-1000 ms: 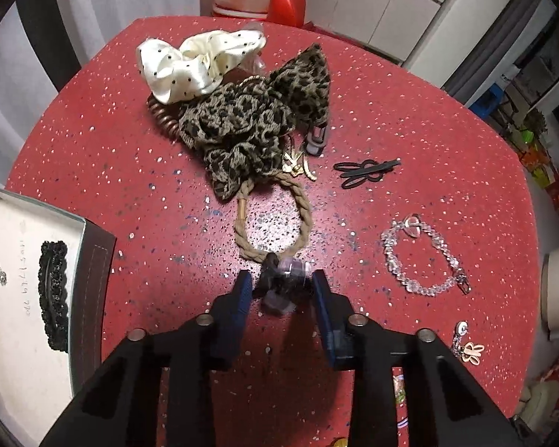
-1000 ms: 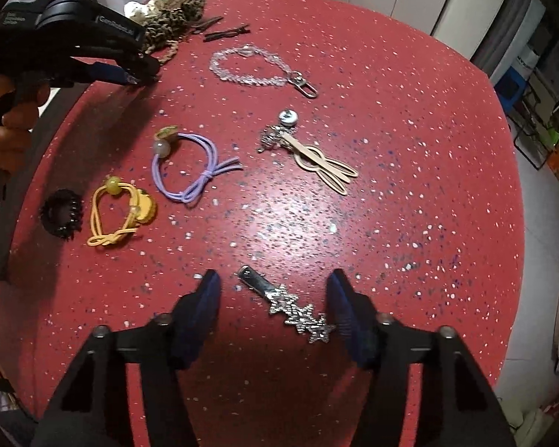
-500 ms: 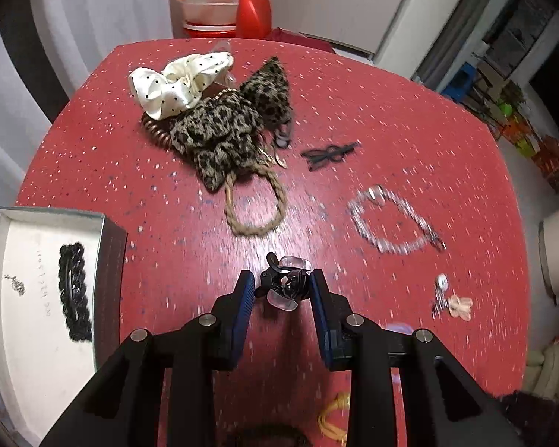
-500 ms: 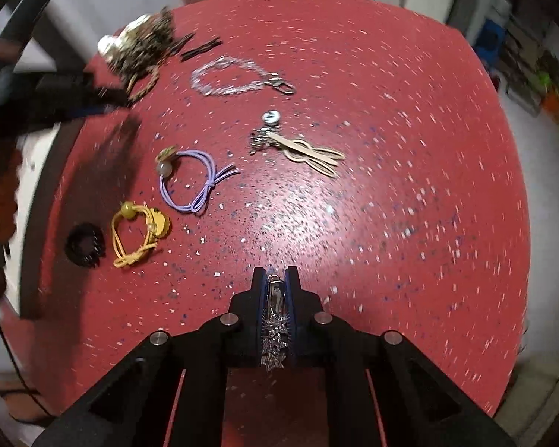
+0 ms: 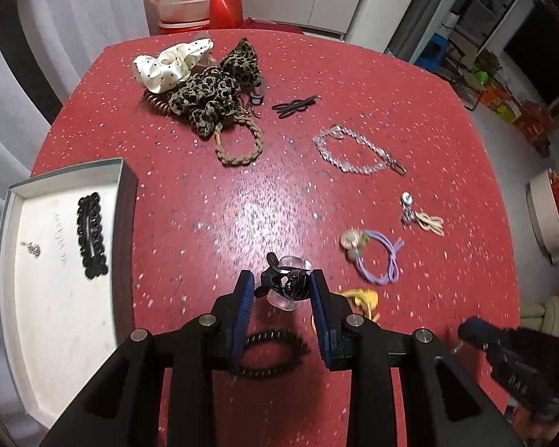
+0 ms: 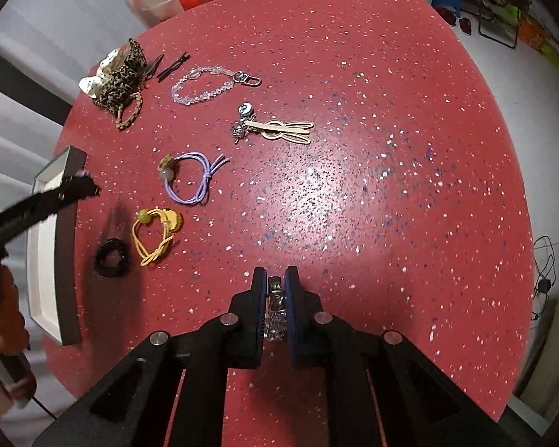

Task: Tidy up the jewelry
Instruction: 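Close left tool on black claw clip while right tool grasps silver star hair clip, then carry black claw clip in left tool while right tool carries star clip to tray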

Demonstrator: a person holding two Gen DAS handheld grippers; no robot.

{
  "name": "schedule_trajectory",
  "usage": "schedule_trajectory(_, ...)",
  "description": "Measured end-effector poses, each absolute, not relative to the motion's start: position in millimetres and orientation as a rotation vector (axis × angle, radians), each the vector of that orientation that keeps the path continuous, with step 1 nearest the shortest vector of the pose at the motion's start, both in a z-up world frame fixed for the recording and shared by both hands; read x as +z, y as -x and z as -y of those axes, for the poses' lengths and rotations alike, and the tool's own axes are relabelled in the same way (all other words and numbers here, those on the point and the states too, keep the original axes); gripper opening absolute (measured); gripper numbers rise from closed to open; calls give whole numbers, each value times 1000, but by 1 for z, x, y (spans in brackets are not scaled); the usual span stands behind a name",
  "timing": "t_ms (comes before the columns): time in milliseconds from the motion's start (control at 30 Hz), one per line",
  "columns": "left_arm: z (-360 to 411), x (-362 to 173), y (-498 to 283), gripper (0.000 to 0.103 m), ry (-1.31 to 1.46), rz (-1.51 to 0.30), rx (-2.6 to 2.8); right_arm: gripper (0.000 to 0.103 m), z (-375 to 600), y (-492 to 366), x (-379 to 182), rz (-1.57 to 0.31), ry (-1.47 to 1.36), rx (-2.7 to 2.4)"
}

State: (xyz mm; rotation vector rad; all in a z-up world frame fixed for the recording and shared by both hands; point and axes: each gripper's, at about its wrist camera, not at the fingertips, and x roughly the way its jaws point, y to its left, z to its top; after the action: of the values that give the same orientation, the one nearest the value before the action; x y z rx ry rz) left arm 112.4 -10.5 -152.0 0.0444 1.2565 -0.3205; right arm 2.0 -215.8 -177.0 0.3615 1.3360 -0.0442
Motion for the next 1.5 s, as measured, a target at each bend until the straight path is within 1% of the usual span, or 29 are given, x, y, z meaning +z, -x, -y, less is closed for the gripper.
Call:
schedule_trajectory(233, 2, -145, -92, 32, -73, -1263, -346, 10, 216, 5, -174, -1342, -402, -76)
schedule_trajectory(333, -1, -145, -87, 32, -77, -1271, -352, 12, 220, 5, -180, -1363, -435, -101)
schedule_trajectory(367, -2, -145, -85, 32, -79, -1273, -354, 15, 220, 5, -183, -1378, -441, -105)
schedule_trajectory(400, -3, -145, -83, 32, -80, -1273, -355, 29, 220, 6, -186, -1390, -441, -107)
schedule_trajectory(433, -4, -145, -82, 32, -81, -1274, -356, 54, 218, 7, -188, -1397, -432, -115)
schedule_trajectory(467, -4, -145, -81, 32, -81, -1274, -357, 62, 217, 10, -189, -1396, -425, -122)
schedule_trajectory(500, -5, -144, -80, 32, -80, -1273, -357, 65, 216, 12, -190, -1397, -416, -130)
schedule_trajectory(700, -8, -142, -77, 32, -83, -1272, -362, 64, 211, 25, -201, -1425, -419, -174)
schedule_trajectory(767, -9, -142, -75, 32, -87, -1272, -365, 58, 208, 24, -205, -1427, -409, -193)
schedule_trajectory(800, -9, -141, -74, 32, -90, -1271, -365, 52, 206, 23, -206, -1431, -400, -202)
schedule_trajectory(867, -10, -140, -72, 32, -94, -1272, -367, 44, 200, 21, -206, -1430, -351, -223)
schedule_trajectory(900, -11, -140, -71, 32, -95, -1273, -369, 35, 196, 19, -206, -1434, -321, -227)
schedule_trajectory(933, -11, -140, -70, 32, -95, -1274, -369, 19, 192, 18, -206, -1438, -304, -224)
schedule_trajectory(967, -12, -139, -69, 32, -95, -1275, -369, 18, 190, 18, -205, -1440, -300, -221)
schedule_trajectory(1133, -17, -134, -67, 32, -90, -1270, -370, 18, 188, 22, -198, -1420, -356, -197)
schedule_trajectory(1500, -43, -115, -58, 32, -62, -1256, -359, 17, 181, 13, -157, -1366, -399, -143)
